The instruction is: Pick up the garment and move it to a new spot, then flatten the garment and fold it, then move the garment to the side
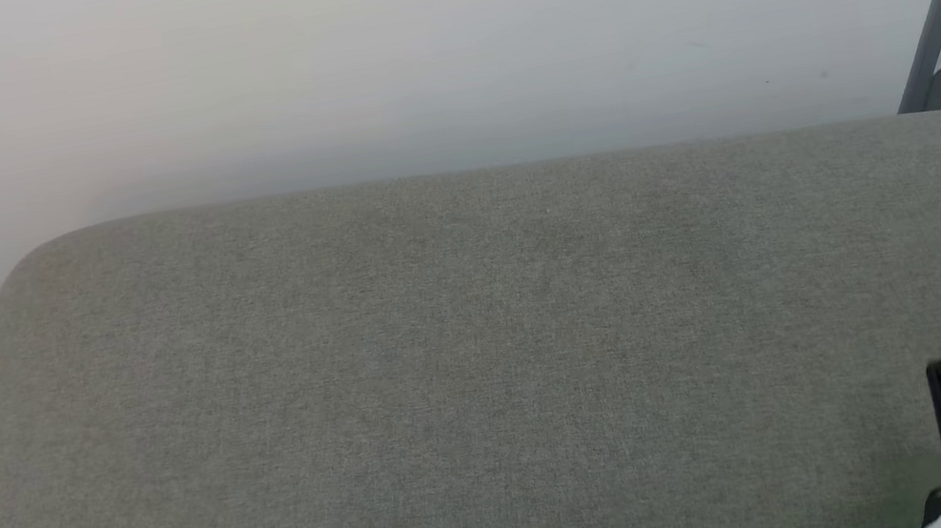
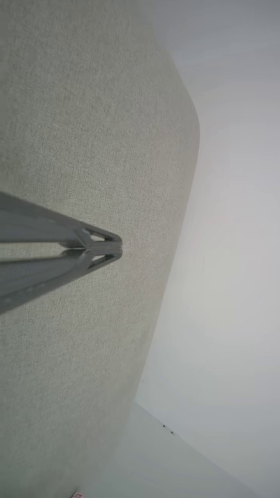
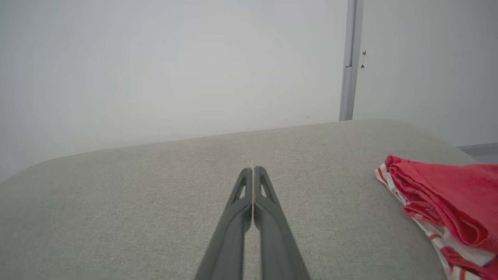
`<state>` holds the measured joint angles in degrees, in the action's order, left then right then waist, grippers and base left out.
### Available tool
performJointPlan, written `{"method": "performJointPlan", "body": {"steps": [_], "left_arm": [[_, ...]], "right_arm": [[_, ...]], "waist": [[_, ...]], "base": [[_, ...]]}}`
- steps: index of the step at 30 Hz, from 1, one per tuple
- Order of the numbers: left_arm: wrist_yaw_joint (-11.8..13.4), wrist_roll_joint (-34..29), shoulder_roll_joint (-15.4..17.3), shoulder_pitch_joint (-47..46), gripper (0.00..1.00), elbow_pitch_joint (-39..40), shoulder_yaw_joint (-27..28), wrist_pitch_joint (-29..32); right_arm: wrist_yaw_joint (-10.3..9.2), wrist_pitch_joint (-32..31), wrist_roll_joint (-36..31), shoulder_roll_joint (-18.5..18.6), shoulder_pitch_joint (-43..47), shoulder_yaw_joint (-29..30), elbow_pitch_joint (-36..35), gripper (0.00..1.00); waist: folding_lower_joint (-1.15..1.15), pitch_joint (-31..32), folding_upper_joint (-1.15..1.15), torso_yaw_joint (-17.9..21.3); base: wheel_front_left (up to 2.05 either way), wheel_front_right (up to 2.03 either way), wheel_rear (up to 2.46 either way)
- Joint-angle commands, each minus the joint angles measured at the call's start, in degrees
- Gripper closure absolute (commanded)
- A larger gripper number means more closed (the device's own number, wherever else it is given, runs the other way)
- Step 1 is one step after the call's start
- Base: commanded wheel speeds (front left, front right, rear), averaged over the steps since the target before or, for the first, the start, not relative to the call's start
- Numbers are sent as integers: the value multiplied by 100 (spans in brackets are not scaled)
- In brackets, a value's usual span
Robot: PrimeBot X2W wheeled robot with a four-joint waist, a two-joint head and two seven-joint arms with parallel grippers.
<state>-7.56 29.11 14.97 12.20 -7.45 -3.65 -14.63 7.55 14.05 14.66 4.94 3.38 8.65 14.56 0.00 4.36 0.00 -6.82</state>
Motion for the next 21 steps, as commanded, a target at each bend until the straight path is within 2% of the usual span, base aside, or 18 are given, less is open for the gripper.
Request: {"method": "performJointPlan", "body": {"steps": [1,21], "left_arm": [[0,27,-26,-5,100,-31,-3,9],[3,1687,-293,-498,100,-206,221,516]], "right_arm": [[0,-13,30,-10,13,4,32,100],[-2,-544,2018,-57,-256,-47,0,100]], "waist": [[0,-1,0,1],[0,-73,0,111]], "base": [[0,0,0],[0,0,0]]}}
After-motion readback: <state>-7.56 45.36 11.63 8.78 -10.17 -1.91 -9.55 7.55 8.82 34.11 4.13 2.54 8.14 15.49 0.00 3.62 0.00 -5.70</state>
